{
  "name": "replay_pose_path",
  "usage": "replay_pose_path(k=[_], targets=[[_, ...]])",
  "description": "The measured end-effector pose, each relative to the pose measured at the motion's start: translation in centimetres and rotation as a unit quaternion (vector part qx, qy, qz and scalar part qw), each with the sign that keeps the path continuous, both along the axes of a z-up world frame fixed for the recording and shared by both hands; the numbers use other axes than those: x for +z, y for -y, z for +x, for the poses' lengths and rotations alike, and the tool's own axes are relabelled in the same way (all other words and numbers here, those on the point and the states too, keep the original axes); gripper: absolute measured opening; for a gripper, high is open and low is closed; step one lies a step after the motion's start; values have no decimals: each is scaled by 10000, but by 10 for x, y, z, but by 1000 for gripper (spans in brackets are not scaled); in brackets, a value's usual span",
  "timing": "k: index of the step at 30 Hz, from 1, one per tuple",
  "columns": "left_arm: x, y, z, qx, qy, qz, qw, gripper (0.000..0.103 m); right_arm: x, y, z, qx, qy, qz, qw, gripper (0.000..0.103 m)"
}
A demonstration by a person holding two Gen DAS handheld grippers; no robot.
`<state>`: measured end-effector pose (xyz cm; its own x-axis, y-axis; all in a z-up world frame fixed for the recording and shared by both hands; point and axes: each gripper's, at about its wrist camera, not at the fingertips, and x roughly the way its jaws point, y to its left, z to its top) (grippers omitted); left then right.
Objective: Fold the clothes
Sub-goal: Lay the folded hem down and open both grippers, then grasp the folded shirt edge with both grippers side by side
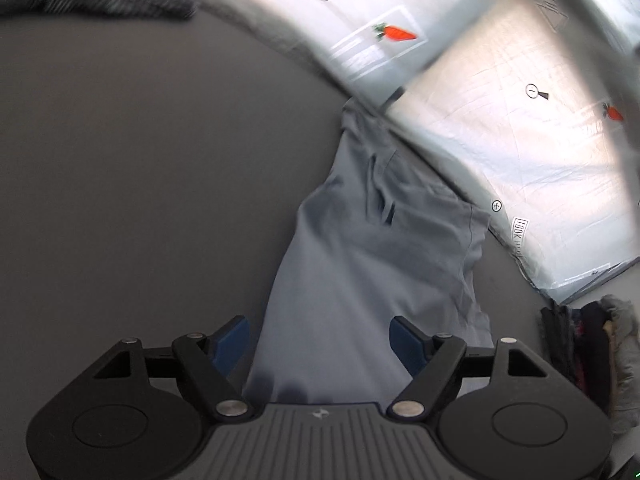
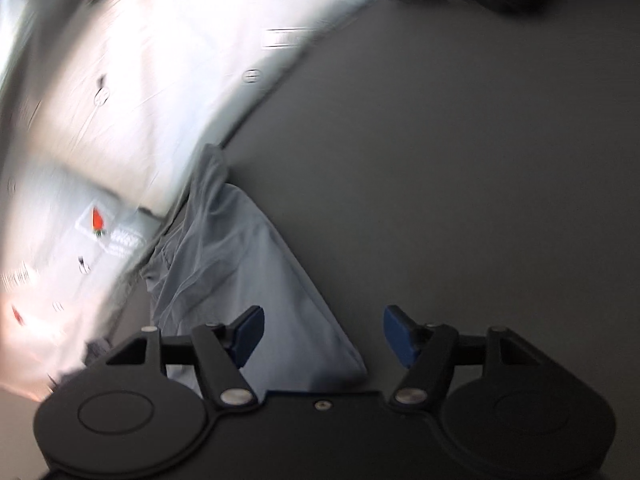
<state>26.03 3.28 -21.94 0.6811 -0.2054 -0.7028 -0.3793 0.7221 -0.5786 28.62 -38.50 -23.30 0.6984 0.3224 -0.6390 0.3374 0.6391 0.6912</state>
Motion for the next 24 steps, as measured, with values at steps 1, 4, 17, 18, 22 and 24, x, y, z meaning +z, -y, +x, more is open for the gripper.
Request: replay_pose_path(k=[1,4,17,18,22,24], targets=[[-2,-1,-7,47,-70,-169,9998,77,-4,3,-7,-74,-72,221,9997,66],[-8,0,-23,128,-179,-664,9975,76,-17,8,-22,-248,-288,853,9956,58],[-33,30,-15,977,-109,-871,9913,60,-30,-15,1,-332,-601,1239,9899,49],[-33,30,-14,1026,-80,-880,9908,59,-31,-15,3,-389,-614,1282,9891,49],[-34,27,-13,1070,-117,-681,9919,24,-29,-16,11,-345,-668,1160,9904,36],[-36,22,-15,1020,-94,-695,9923,20,-27,-17,15,-269,-686,1014,9921,32]])
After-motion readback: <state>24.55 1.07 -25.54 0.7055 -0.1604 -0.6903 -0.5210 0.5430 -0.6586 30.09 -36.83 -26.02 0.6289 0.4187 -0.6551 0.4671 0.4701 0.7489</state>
